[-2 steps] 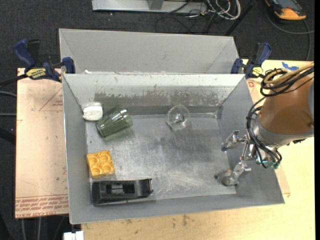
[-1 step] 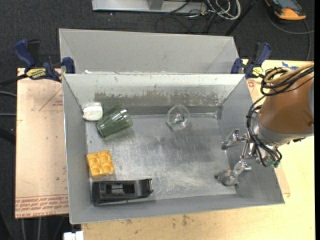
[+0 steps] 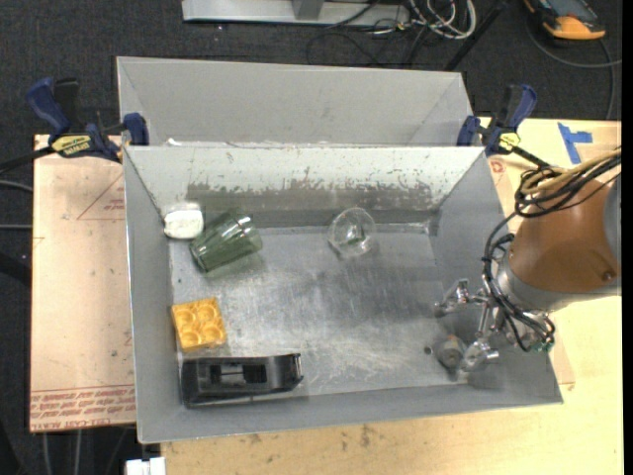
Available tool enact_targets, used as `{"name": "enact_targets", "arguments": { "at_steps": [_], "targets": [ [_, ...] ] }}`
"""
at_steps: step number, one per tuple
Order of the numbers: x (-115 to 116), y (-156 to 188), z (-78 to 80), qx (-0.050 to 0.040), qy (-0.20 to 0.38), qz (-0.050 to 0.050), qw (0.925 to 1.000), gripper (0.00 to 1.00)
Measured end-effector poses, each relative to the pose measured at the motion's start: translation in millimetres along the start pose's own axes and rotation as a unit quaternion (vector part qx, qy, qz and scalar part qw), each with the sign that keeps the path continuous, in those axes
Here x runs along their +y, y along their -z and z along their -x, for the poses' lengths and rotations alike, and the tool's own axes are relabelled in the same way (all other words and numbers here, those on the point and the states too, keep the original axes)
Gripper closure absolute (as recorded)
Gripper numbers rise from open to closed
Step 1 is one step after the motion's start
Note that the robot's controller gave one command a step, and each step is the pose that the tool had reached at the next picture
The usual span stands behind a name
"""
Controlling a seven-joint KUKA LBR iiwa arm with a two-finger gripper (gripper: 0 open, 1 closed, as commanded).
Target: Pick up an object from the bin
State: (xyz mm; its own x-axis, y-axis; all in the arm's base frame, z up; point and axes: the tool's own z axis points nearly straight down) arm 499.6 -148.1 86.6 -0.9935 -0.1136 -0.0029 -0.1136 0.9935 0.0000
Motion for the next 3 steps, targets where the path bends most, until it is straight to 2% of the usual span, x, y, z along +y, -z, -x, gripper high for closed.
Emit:
{"name": "enact_targets", "arguments": {
  "at_steps": [1,2,3],
  "targets": [
    [-2.8,22.3,-6.6,0.0014,-0.057,0.001,0.9984,0.0],
    [-4.3,29.2,-10.6,-0.0003,-0.01,0.0,0.9999,0.0],
    [-2.7,-11.0,-10.2,-0.0144,-0.029,-0.004,0.9995,0.0]
  ]
}}
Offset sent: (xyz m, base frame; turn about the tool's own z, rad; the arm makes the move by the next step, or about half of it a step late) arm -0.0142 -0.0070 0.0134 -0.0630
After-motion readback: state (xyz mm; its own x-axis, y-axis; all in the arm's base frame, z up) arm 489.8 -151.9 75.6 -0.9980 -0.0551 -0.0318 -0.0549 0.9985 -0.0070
